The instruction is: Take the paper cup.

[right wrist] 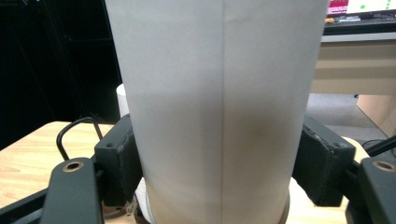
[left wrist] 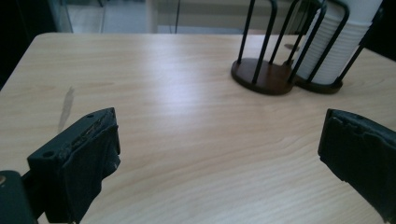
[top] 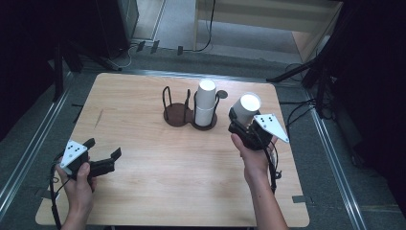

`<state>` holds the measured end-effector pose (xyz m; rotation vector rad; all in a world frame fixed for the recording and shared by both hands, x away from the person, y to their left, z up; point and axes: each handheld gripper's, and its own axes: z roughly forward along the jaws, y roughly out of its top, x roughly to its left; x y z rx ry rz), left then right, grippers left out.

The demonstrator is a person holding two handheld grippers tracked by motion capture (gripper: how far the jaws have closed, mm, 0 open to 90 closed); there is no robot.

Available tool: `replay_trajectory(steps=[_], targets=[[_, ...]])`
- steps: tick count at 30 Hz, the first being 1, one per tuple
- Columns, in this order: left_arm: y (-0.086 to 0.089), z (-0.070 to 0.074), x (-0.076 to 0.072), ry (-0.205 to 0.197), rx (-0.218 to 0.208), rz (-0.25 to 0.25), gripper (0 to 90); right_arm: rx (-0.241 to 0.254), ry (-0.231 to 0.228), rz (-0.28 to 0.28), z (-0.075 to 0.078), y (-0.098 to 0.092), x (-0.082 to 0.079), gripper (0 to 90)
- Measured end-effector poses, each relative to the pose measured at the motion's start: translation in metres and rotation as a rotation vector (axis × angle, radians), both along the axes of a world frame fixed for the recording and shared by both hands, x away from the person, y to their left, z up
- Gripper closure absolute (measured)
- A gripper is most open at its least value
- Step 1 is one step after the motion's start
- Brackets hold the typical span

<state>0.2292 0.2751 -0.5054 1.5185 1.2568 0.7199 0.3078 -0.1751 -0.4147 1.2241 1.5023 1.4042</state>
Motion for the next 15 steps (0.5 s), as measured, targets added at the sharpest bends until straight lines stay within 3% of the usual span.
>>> replay_trajectory(steps=[5, 12, 15], targets=[[-0.010, 0.012, 0.011, -0.035, 0.004, -0.017, 0.0, 0.004, 0.017, -0.009, -0.004, -0.007, -0.010, 26.6], [-0.018, 0.017, 0.016, -0.044, 0.004, -0.059, 0.0, 0.027, 0.044, -0.026, -0.015, -0.016, -0.019, 26.6], [-0.022, 0.020, 0.018, -0.044, 0.011, -0.093, 0.0, 0.011, 0.063, -0.027, -0.023, -0.015, -0.022, 26.6]])
